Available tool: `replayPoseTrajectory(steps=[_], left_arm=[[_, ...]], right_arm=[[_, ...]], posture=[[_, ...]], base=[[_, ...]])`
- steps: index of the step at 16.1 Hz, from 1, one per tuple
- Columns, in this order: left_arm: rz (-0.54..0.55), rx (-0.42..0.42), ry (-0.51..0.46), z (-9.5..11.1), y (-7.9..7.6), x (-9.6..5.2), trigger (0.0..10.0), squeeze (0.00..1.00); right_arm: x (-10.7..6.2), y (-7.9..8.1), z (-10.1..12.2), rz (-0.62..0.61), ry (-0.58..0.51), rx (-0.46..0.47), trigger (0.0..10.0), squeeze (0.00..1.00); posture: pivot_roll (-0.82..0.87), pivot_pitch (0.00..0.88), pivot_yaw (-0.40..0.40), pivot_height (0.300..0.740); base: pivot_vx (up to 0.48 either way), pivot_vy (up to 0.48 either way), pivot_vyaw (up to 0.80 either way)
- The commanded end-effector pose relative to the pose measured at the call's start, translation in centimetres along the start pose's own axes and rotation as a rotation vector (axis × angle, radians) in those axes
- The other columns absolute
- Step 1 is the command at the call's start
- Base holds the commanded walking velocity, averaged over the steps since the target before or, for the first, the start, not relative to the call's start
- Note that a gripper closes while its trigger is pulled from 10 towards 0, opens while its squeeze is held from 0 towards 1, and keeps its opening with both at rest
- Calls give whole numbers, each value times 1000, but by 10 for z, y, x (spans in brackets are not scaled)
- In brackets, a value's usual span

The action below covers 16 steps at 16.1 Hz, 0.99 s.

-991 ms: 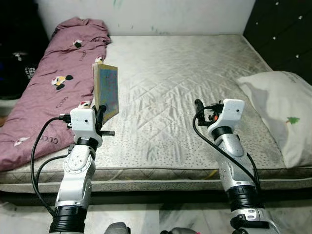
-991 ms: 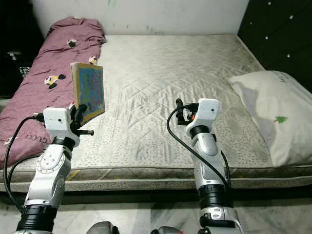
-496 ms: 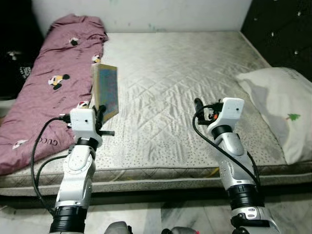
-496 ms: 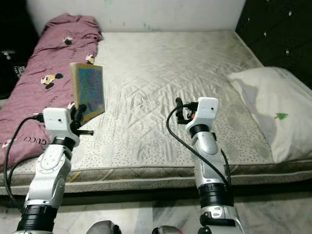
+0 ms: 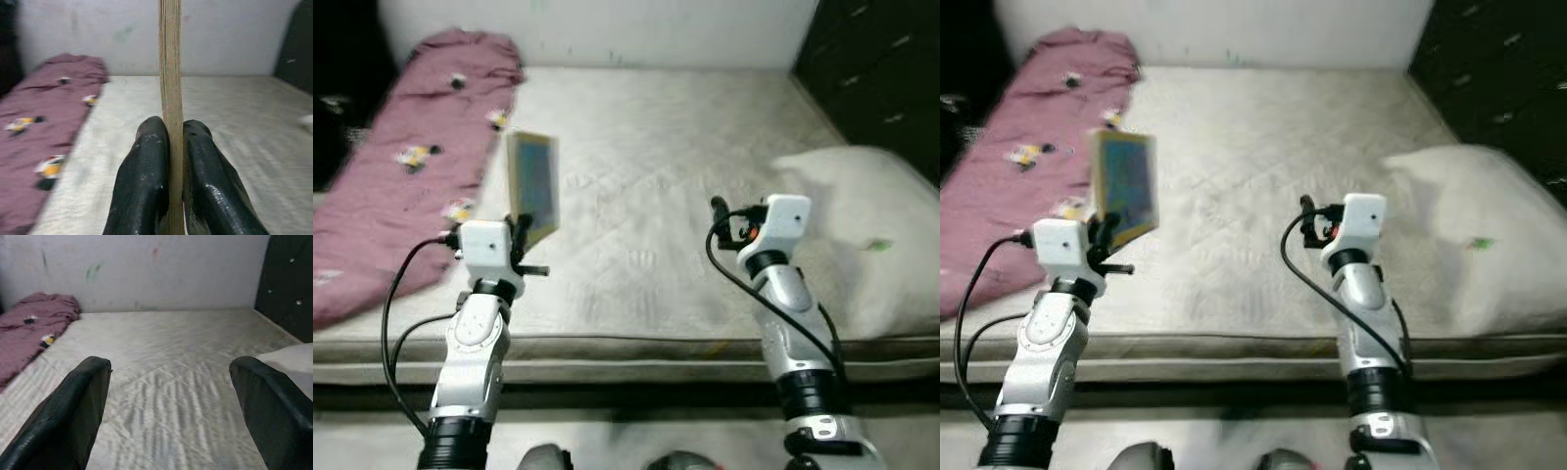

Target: Clean up the room

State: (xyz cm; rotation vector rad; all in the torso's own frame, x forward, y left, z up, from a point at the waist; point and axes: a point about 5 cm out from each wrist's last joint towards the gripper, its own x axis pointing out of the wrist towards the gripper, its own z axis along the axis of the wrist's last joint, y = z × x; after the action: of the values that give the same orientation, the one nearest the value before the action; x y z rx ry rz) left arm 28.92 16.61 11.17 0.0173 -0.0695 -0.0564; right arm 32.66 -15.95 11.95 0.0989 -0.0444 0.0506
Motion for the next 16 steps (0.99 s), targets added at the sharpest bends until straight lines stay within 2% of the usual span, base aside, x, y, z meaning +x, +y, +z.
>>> replayPoseTrajectory(steps=[1,4,7,11,16], left_arm=[[22,13,-56,12,6,2,10000,0],[23,10,-56,12,5,2,10000,0],[27,-10,-64,12,5,2,10000,0],[-21,-11,-91,15,2,1,10000,0],[-30,-12,-97,15,2,1,10000,0]], right_arm=[[1,5,0,14,5,0,10000,0],[1,4,0,15,6,-4,10000,0],[1,4,0,15,5,-8,10000,0],[1,4,0,15,3,-12,10000,0],[2,4,1,15,1,-13,10000,0]], posture=[[-34,0,-2,740],[-36,0,-5,740],[-36,0,-5,740],[-38,0,-6,740],[-37,0,-6,740]], base=[[0,-480,0],[0,-480,0],[0,0,0],[0,0,0],[293,0,0]])
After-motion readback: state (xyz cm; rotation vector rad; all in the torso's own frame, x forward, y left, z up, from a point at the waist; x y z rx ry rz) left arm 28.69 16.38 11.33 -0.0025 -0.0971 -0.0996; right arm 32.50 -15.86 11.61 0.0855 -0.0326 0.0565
